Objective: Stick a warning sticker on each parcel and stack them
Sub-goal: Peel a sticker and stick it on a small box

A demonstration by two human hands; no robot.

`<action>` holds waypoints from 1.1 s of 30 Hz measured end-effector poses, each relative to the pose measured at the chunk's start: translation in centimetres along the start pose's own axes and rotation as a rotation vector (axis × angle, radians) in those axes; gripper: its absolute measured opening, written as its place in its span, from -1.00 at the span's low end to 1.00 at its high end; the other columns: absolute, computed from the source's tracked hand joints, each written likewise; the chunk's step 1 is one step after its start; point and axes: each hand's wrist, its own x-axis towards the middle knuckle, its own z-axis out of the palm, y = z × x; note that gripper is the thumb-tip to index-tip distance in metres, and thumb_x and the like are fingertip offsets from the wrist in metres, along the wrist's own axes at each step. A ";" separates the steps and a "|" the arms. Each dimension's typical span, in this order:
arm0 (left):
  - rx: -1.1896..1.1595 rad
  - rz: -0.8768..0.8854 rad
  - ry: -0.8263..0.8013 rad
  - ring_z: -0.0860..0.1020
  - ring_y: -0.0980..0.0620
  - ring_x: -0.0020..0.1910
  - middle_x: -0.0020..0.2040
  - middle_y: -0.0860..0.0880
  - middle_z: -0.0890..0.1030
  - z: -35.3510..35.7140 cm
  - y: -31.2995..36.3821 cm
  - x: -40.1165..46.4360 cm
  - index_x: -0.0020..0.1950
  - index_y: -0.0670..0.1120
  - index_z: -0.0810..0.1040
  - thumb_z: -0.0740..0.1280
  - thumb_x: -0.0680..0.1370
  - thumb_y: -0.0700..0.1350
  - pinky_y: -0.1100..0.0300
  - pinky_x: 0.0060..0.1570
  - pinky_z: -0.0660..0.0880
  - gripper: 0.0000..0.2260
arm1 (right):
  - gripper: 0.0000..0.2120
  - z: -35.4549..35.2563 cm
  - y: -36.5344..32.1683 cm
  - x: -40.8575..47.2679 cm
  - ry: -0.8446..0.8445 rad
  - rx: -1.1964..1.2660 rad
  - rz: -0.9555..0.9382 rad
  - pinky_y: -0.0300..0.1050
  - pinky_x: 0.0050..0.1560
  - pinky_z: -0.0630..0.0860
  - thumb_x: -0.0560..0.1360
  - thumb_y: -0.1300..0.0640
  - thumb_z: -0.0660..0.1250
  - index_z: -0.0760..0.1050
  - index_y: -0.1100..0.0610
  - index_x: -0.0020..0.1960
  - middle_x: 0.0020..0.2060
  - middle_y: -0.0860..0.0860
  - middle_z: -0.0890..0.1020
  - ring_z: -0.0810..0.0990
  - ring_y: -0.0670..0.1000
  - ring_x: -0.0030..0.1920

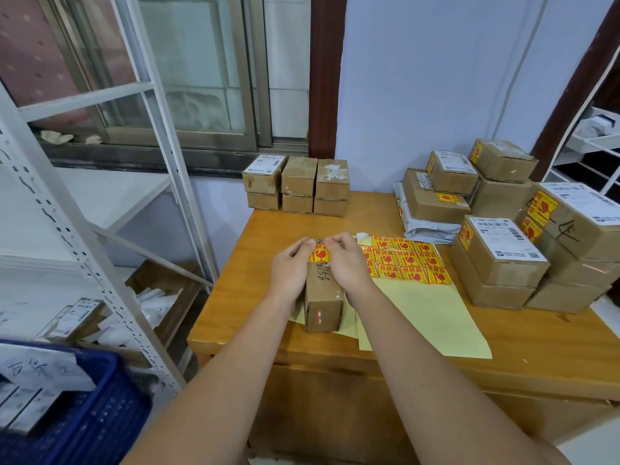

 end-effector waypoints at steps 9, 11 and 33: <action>0.291 -0.070 -0.094 0.56 0.06 0.04 0.17 -0.02 0.60 0.1 2.5 0.3 0.35 -0.03 0.53 0.21 0.71 0.04 0.16 -0.13 0.44 -0.72 | -0.79 -0.1 -0.1 -0.1 0.001 -0.036 -0.013 -0.16 -0.24 0.36 0.70 0.01 0.16 0.47 0.11 0.17 -0.06 -0.04 0.54 0.50 -0.10 -0.10; 0.321 -0.101 -0.114 0.55 0.08 0.01 0.14 -0.01 0.60 0.4 2.8 0.3 0.33 -0.05 0.51 0.22 0.69 0.09 0.15 -0.18 0.42 -0.69 | -0.79 -0.1 -0.2 -0.1 0.000 -0.047 -0.016 -0.16 -0.25 0.36 0.70 0.01 0.16 0.47 0.12 0.16 -0.08 -0.05 0.54 0.51 -0.08 -0.11; 0.344 0.005 -0.050 0.51 -0.06 0.39 0.42 -0.05 0.54 0.1 1.8 0.2 0.49 -0.04 0.50 0.12 0.74 0.05 -0.05 0.43 0.43 -0.62 | -0.80 0.0 0.0 -0.4 0.027 -0.021 -0.006 -0.16 -0.22 0.39 0.69 -0.03 0.17 0.48 0.04 0.17 -0.05 -0.13 0.52 0.56 -0.04 -0.03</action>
